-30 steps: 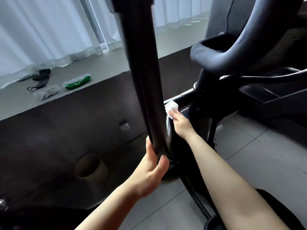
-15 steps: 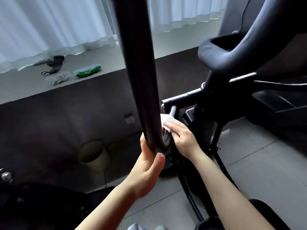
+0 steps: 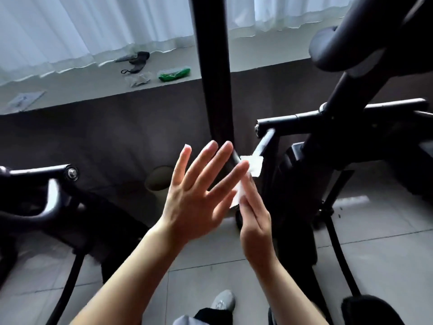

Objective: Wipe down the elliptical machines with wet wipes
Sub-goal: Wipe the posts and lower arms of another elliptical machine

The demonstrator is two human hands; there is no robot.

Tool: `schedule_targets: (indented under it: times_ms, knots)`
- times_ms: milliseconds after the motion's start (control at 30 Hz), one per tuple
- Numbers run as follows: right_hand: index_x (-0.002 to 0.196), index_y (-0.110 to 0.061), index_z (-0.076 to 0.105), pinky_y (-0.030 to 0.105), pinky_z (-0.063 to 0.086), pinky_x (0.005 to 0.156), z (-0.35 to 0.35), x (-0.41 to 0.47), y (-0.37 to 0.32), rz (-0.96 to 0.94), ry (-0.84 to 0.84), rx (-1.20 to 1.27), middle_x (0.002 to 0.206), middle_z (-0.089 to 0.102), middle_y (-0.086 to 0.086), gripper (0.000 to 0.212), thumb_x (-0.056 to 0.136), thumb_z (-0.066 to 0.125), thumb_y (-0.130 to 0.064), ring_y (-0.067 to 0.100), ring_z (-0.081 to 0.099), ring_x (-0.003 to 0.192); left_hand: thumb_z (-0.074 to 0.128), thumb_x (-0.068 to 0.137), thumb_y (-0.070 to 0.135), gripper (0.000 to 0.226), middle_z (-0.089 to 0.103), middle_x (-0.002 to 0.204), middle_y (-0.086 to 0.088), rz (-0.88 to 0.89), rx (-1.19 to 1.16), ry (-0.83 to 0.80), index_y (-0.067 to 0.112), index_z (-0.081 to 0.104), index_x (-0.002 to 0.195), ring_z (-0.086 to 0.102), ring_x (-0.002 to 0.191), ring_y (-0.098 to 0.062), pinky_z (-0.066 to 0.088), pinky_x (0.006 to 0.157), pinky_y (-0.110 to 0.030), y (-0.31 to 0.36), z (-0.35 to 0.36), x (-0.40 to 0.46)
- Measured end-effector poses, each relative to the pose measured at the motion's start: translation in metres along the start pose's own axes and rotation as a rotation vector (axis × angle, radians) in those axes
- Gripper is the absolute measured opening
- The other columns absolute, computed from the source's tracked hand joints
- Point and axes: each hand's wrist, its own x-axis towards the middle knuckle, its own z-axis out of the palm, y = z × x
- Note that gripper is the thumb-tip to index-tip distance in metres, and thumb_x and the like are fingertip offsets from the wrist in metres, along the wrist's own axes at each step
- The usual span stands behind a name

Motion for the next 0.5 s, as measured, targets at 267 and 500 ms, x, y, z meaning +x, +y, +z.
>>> schedule_targets:
  times_ms: [267, 500]
  knots:
    - [0.148, -0.027, 0.038, 0.019, 0.015, 0.119, -0.025, 0.073, 0.054, 0.126, 0.132, -0.263, 0.154, 0.032, -0.009, 0.05, 0.103, 0.036, -0.004, 0.006, 0.023, 0.146, 0.041, 0.103, 0.047, 0.062, -0.016, 0.164, 0.004, 0.259, 0.348, -0.018, 0.032, 0.013, 0.156, -0.016, 0.151, -0.023, 0.002, 0.118, -0.062, -0.051, 0.009, 0.043]
    - [0.127, -0.012, 0.062, 0.035, 0.043, 0.102, -0.049, 0.145, 0.088, 0.606, 0.218, 0.028, 0.115, 0.063, 0.006, 0.032, 0.1, 0.045, -0.012, 0.028, 0.057, 0.118, 0.032, 0.097, 0.068, 0.072, -0.018, 0.164, 0.006, 0.288, 0.263, -0.01, 0.035, 0.009, 0.157, -0.015, 0.151, -0.024, 0.005, 0.115, -0.066, -0.052, 0.013, 0.048]
